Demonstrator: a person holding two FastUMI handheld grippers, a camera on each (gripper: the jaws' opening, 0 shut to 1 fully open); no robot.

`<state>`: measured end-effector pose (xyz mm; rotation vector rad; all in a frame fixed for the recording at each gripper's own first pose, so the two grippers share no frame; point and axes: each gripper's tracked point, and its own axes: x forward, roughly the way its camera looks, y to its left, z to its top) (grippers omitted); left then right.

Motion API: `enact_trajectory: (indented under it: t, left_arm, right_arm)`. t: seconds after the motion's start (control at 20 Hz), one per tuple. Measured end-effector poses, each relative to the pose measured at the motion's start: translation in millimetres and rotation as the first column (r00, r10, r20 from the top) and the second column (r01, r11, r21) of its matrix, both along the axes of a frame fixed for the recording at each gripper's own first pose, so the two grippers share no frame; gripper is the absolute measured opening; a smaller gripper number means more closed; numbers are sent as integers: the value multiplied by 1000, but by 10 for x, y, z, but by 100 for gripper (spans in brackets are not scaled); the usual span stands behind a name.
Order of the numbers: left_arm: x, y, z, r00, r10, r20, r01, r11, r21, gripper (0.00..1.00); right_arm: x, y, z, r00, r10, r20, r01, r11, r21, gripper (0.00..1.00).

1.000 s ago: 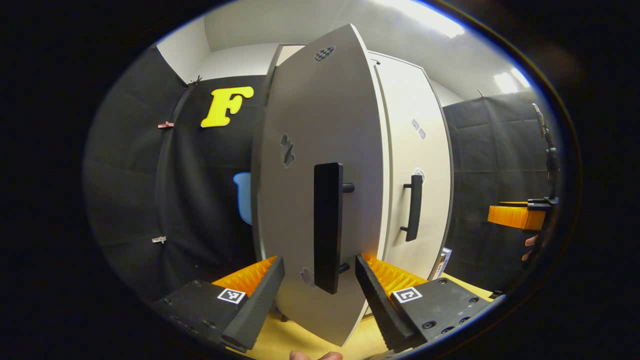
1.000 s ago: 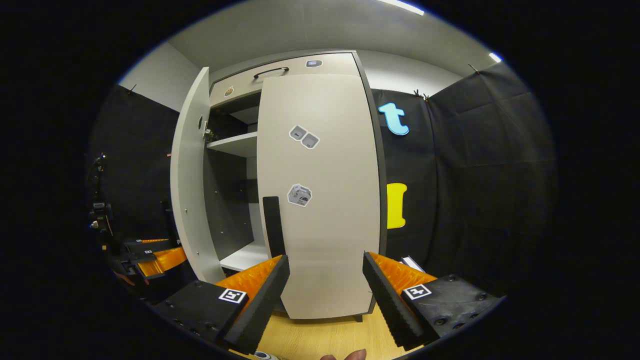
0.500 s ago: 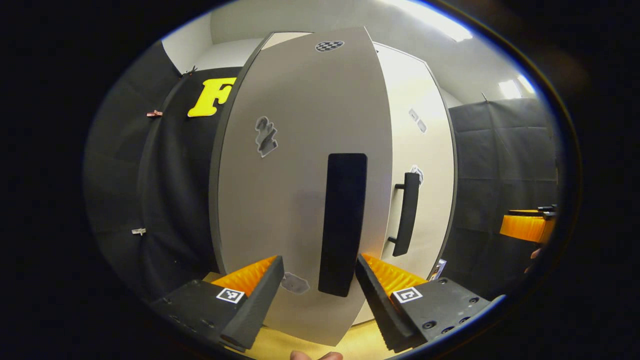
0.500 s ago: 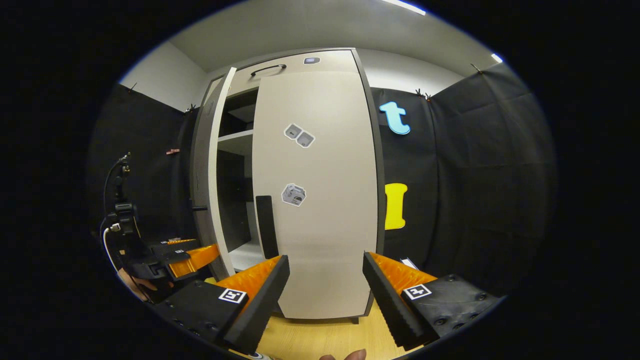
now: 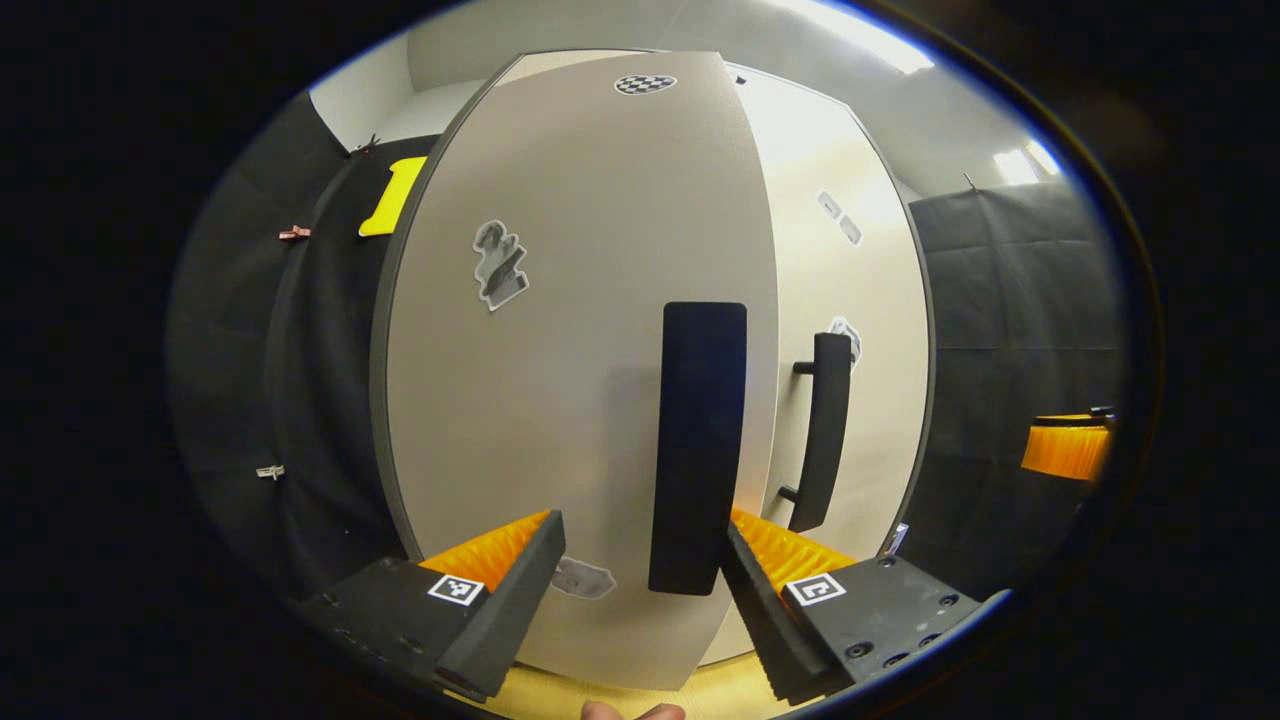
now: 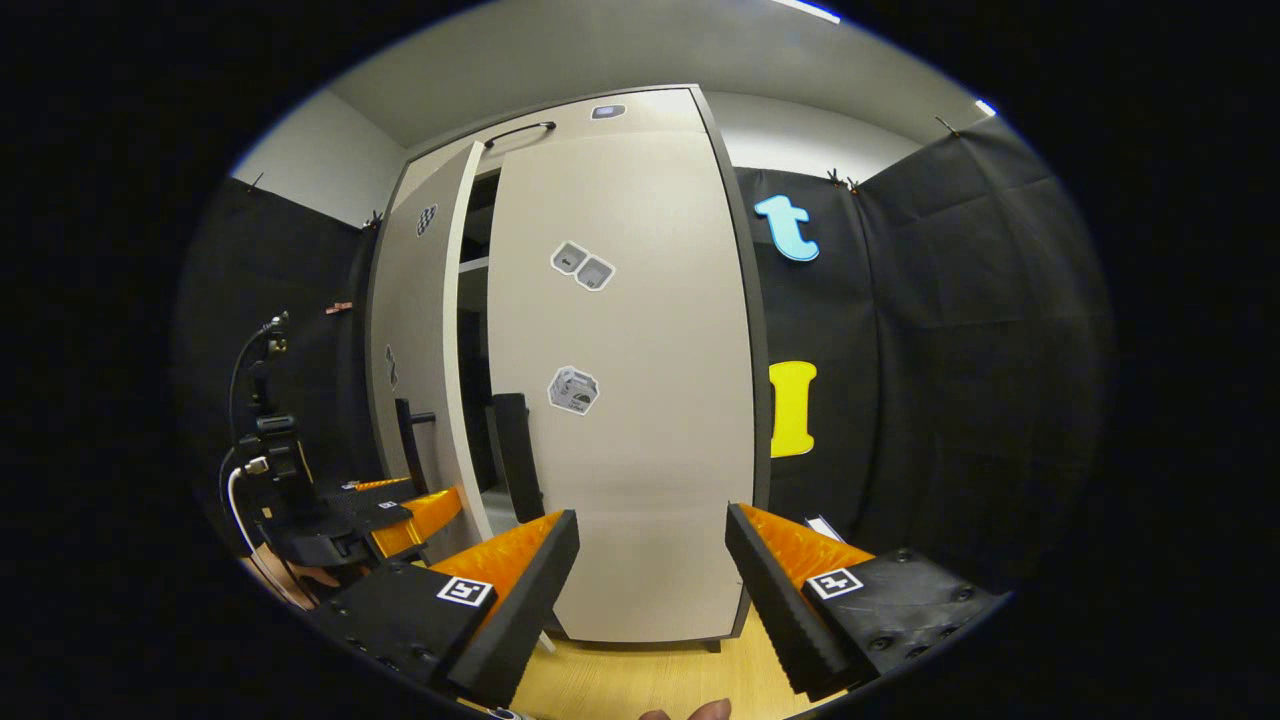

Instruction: Grasp the bottle in the cabinet with the left hand and place it on the coaster, then close the right door with the right hand and the left door with the left hand.

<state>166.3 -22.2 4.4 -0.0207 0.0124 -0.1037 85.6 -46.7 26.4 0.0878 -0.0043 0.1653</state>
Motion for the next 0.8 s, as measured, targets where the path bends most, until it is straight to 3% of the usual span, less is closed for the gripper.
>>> enact_trajectory:
  t: [0.25,0.8]
  left_arm:
    - [-90,6,29,1000,27,-2,-27,999,40,94]
    - [-851,159,105,999,41,0,-41,999,18,94]
  right_arm:
    - [27,29,13,1000,7,5,-7,1000,-7,98]
    - [-181,253,68,999,31,22,-31,1000,-6,98]
